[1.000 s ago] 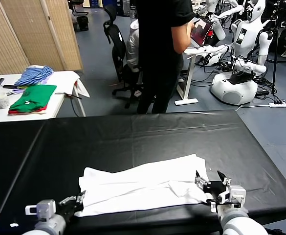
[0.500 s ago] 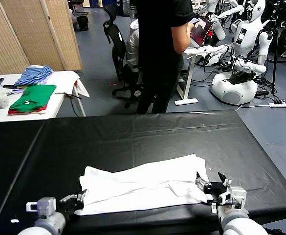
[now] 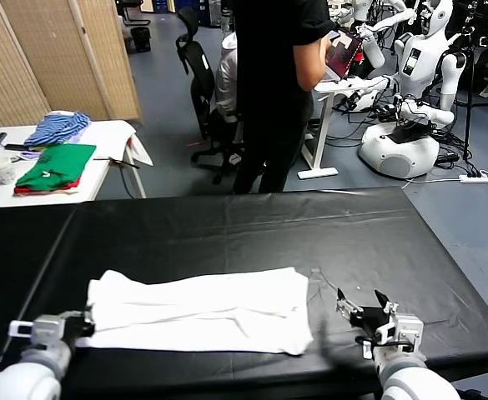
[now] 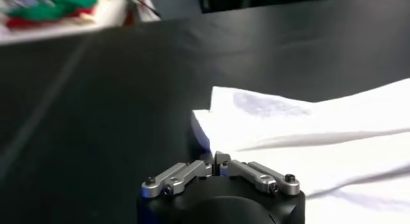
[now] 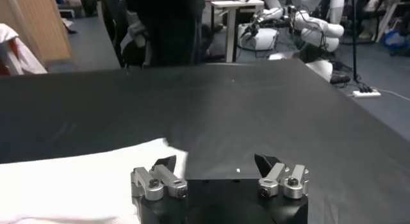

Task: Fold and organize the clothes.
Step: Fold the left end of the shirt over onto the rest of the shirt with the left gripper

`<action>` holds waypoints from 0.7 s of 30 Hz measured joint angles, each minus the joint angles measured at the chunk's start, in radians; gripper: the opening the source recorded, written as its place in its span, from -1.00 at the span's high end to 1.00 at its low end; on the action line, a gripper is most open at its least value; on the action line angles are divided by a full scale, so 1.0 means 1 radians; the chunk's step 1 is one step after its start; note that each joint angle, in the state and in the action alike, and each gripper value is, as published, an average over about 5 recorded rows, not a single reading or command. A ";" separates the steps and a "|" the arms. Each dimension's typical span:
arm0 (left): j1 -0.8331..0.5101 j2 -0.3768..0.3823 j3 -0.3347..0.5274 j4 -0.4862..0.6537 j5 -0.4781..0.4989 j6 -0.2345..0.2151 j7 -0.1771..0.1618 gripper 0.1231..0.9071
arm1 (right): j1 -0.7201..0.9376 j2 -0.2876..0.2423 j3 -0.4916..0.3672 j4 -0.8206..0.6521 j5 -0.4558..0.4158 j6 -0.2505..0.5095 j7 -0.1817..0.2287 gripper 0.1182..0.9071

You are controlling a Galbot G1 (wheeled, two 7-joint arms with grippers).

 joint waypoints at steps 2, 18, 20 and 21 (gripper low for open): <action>0.000 0.019 -0.022 0.004 0.007 0.000 0.001 0.89 | 0.003 0.000 0.000 -0.003 0.000 0.000 0.000 -1.00; -0.003 0.041 0.015 -0.209 -0.297 -0.001 0.004 0.89 | -0.017 0.027 -0.004 -0.014 -0.005 0.000 0.003 -1.00; -0.020 0.046 0.036 -0.234 -0.375 -0.001 0.004 0.89 | -0.024 0.031 -0.004 -0.012 -0.008 0.000 0.004 -1.00; -0.029 0.050 0.047 -0.242 -0.410 -0.001 0.003 0.89 | -0.027 0.034 -0.004 -0.011 -0.010 0.000 0.004 -1.00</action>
